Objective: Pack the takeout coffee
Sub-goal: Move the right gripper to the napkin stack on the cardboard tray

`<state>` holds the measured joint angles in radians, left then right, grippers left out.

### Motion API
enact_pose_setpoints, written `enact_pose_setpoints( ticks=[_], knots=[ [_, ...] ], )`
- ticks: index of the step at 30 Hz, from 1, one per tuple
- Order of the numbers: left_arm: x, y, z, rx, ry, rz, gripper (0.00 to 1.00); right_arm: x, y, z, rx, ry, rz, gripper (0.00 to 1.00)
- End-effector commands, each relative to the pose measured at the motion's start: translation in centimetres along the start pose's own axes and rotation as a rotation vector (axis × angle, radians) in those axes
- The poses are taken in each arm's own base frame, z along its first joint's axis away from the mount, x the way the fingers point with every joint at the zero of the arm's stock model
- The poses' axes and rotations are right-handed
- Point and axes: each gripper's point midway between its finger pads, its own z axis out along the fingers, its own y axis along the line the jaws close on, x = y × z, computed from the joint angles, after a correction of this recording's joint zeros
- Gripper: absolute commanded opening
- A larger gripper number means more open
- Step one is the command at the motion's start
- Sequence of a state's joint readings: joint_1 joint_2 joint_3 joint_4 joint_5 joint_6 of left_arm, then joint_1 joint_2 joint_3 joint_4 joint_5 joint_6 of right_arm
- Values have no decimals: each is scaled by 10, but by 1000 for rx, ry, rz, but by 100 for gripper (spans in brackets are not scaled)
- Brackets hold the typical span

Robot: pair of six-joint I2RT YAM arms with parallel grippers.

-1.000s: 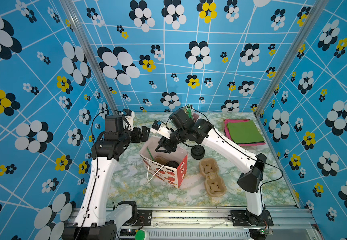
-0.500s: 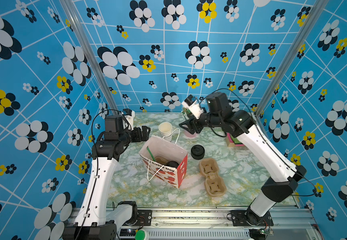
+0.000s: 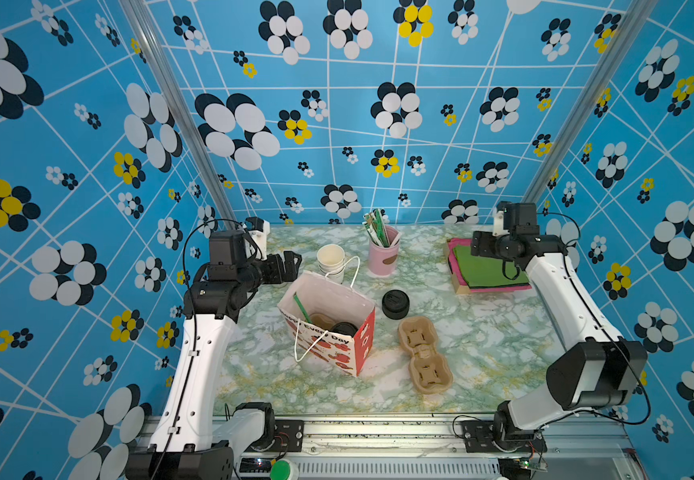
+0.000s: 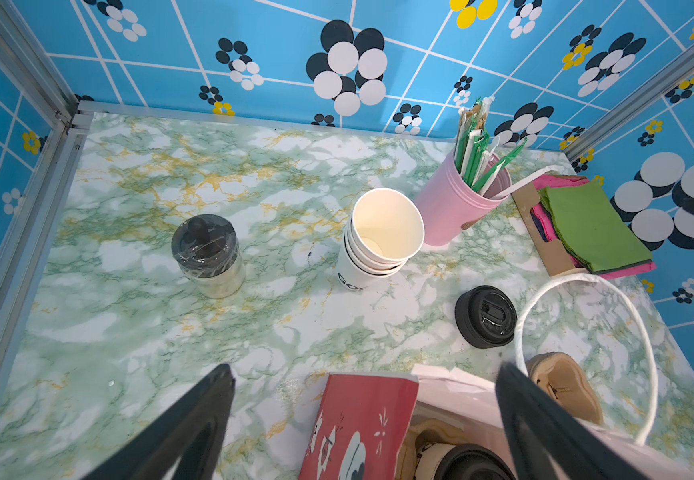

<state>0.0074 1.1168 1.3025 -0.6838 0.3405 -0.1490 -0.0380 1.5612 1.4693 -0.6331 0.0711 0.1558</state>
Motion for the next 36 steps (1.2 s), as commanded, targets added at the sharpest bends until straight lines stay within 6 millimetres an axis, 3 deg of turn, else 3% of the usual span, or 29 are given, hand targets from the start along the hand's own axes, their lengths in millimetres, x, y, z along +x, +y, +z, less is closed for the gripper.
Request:
enact_pose_setpoints(
  ticks=[1,11,15,24,36],
  knots=[
    [-2,0,-1,14,-9,-11,99,-11,-23,11,-56,-77,255,87],
    [3,-1,2,29,-3,-21,99,8,-111,58,23,-99,571,82],
    [5,-1,5,35,-2,-27,99,15,-130,72,40,-83,631,80],
    [9,0,7,37,3,-34,99,34,-147,102,37,-16,725,77],
    [12,0,5,32,0,-34,99,52,-153,116,68,30,770,73]
  ],
)
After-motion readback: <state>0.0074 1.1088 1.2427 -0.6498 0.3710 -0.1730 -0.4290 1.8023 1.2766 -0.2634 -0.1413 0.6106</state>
